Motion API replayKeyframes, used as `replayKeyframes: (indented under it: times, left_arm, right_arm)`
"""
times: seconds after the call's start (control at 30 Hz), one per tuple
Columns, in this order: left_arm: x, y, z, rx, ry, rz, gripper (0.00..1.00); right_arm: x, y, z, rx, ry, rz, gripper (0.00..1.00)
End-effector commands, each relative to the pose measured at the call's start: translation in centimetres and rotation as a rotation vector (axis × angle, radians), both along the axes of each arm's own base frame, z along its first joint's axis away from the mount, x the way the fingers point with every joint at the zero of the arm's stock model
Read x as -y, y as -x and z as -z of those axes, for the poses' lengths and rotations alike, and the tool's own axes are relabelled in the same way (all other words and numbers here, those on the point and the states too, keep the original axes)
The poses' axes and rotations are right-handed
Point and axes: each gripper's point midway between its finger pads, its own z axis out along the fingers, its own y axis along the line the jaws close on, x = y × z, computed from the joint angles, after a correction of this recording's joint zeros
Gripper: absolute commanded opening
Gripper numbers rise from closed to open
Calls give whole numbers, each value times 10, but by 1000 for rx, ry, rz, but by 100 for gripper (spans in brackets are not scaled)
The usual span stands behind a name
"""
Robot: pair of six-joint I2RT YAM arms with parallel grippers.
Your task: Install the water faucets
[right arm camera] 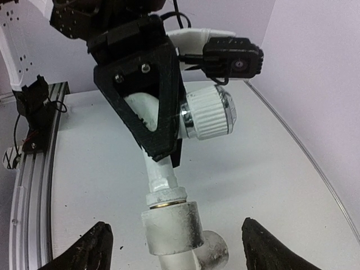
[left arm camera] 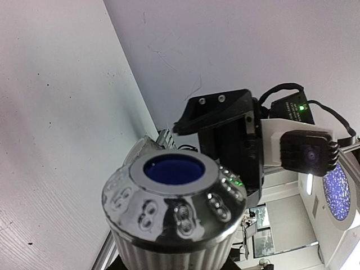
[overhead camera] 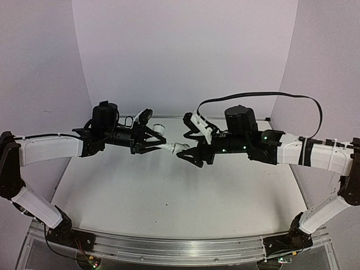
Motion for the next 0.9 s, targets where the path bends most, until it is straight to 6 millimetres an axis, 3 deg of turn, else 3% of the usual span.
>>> replayKeyframes:
  times: [0.0, 0.1, 0.17, 0.3, 0.37, 0.43, 0.47, 0.53, 0.63, 0.67, 0.77, 0.8, 0.87]
  left_arm:
    - [2, 5, -45, 60, 94, 36, 0]
    - [1, 5, -49, 63, 103, 34, 0]
    - [2, 4, -50, 59, 106, 36, 0]
    - [3, 6, -51, 52, 111, 51, 0]
    - [3, 7, -54, 59, 117, 58, 0]
    - [3, 8, -57, 62, 123, 63, 0]
    - [4, 8, -58, 63, 125, 68, 0]
    - [5, 9, -62, 67, 131, 82, 0]
    - [5, 9, -65, 72, 137, 89, 0]
    - [5, 8, -67, 72, 139, 90, 0]
    - [6, 9, -66, 84, 139, 92, 0]
    - [6, 7, -64, 93, 137, 89, 0]
    - [7, 4, -61, 114, 133, 81, 0]
  right_arm:
    - [-12, -2, 7, 32, 3, -30, 74]
    - [-16, -4, 17, 18, 7, -24, 69]
    - [-19, -8, 15, 2, -23, -3, 55]
    - [-21, -7, 14, -17, -46, -6, 43]
    - [-20, -5, 18, -19, -44, -13, 46]
    - [-20, -2, 23, -19, -36, -29, 60]
    - [-19, -3, 25, -19, -32, -21, 63]
    - [-18, -6, 28, -16, -21, -6, 64]
    - [-17, -6, 28, -10, -21, -3, 58]
    - [-16, -8, 25, -7, -35, 11, 46]
    - [-18, -7, 20, -22, -62, 13, 27]
    - [-18, -3, 16, -40, -89, -2, 16]
    - [-19, 2, 8, -83, -133, -17, 2]
